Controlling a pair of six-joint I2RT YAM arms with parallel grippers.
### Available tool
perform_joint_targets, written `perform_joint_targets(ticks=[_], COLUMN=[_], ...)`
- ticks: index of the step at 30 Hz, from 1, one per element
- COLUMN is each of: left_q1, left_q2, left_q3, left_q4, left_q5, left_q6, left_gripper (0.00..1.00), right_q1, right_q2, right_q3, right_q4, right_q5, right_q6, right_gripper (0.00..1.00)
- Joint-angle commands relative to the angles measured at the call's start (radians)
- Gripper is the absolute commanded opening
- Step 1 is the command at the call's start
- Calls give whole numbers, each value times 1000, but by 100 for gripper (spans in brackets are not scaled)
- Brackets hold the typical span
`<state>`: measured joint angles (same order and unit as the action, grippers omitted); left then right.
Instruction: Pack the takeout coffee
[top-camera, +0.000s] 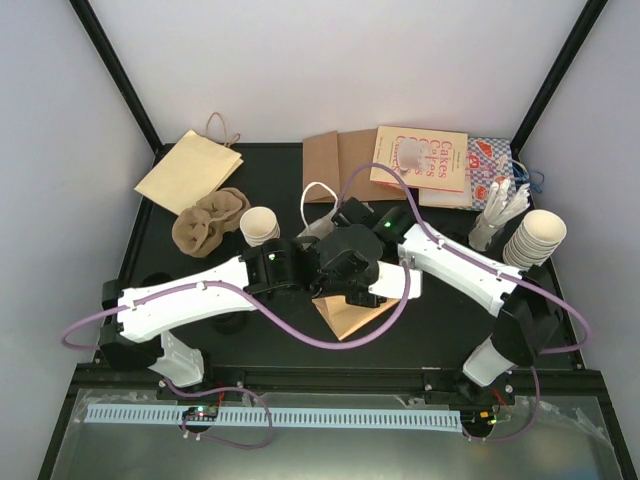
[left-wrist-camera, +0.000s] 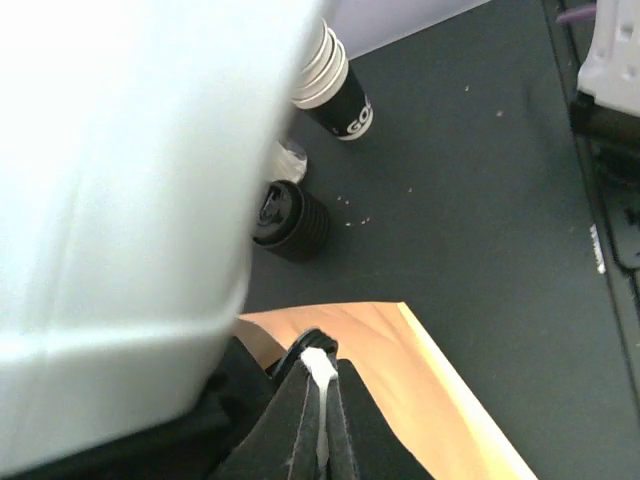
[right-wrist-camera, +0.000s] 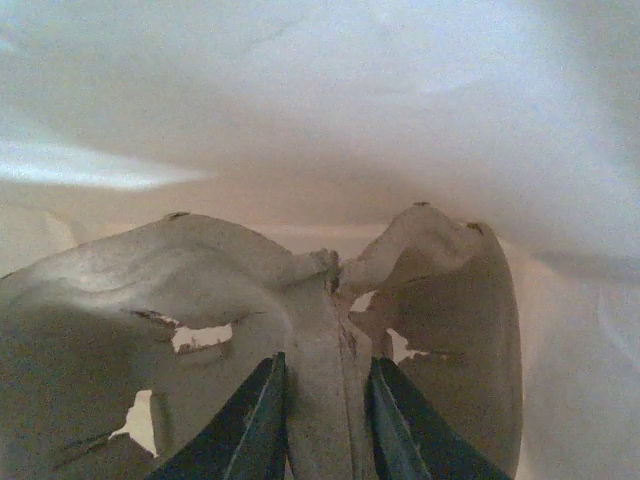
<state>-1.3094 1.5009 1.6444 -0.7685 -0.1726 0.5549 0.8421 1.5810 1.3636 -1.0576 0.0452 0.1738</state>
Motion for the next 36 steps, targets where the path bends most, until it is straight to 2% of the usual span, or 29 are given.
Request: perform_joint_targets(ticks=[1,5,7,11,15,18,20,23,27,31,36], left_q1=[-33,-52,-57,-64,-64,-59,-44,17,151,334,458], left_q2=[57,118,137,136,54,-26,-59,-99,-244,-395,-416], left_q3=[148,238,249,281,282,265,262,244,44,-159,-249], left_q4=[-72,-146,-154,-160,-125,-126,-169,-266,-242,-165,-197], left_q5=[49,75,90,94,46,-14,-70,-92,-6,110,135], left_q6=[-158,-204,-226,-296,-420,-557,-648,-782,-892,-936,-863], left_gripper=[2,3,10,38,72,84,88,87,87,85,84], right_q1=[6,5,6,5,6,6,5,6,6,5,5], right_q2=[21,17,12,-10,-41,-60,-70,-84,-102,-111,-122], right_q3=[-30,-54,-72,-117,-161,-180,-186,-192,-200,-201,-199], right_q4=[47,68,80,105,119,125,125,125,126,120,115], right_q5=[22,13,12,13,19,31,34,37,42,41,34], right_q6=[13,19,25,40,55,61,62,64,64,60,59], right_gripper=[24,24,24,24,24,24,24,24,24,24,24])
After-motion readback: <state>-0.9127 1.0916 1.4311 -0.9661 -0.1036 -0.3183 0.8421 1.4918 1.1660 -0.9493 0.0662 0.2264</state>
